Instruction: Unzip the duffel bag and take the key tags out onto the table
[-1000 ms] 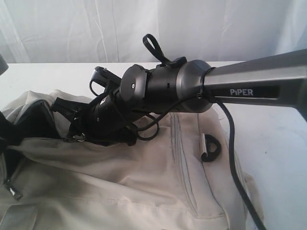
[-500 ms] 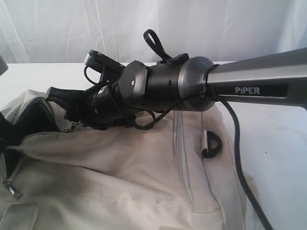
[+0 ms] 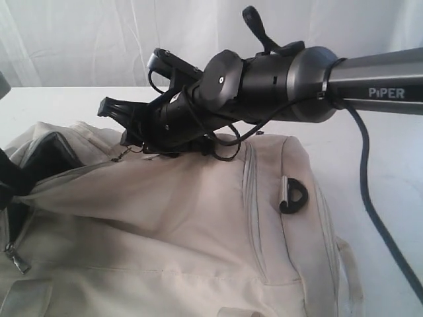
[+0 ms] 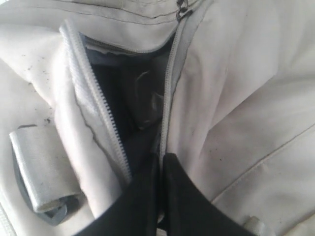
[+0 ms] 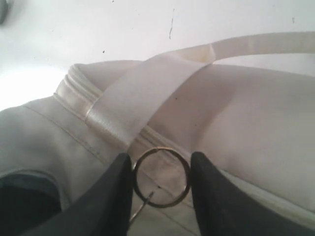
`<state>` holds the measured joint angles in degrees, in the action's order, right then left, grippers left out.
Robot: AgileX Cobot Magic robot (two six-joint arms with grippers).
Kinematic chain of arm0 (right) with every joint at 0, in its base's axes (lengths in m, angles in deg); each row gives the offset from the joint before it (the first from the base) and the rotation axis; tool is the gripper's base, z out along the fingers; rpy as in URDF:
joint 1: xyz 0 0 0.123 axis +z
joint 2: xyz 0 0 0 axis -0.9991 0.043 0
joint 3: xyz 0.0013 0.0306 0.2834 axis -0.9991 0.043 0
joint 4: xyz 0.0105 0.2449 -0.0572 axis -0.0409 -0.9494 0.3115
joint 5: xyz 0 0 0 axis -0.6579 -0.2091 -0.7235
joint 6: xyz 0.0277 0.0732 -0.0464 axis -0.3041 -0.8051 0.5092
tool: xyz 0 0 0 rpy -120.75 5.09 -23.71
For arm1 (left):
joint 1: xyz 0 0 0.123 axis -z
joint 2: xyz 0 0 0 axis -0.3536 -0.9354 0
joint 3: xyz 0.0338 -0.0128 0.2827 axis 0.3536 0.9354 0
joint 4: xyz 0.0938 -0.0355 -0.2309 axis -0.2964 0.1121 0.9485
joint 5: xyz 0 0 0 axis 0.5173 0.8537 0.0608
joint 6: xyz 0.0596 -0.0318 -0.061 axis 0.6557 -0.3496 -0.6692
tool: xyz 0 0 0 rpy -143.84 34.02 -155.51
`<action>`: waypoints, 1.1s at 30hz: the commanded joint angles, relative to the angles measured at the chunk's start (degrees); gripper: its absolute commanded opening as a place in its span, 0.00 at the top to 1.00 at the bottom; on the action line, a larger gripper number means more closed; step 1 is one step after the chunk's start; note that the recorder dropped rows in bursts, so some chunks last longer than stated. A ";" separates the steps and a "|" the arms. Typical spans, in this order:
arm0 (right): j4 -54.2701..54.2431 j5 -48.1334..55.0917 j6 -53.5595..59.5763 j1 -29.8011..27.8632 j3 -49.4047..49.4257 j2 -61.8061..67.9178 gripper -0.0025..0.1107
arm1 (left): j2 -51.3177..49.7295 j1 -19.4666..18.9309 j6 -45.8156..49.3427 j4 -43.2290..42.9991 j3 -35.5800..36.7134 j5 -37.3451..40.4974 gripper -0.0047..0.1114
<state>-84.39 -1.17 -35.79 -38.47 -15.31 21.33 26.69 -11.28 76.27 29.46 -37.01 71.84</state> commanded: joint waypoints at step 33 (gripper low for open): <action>20.20 5.53 1.23 -12.47 -0.06 -6.03 0.95 | 0.80 -0.18 -1.13 -2.72 0.31 2.27 0.96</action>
<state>-68.21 4.71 -35.29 -49.38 -15.31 16.97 26.69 -11.28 75.25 28.40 -37.01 71.54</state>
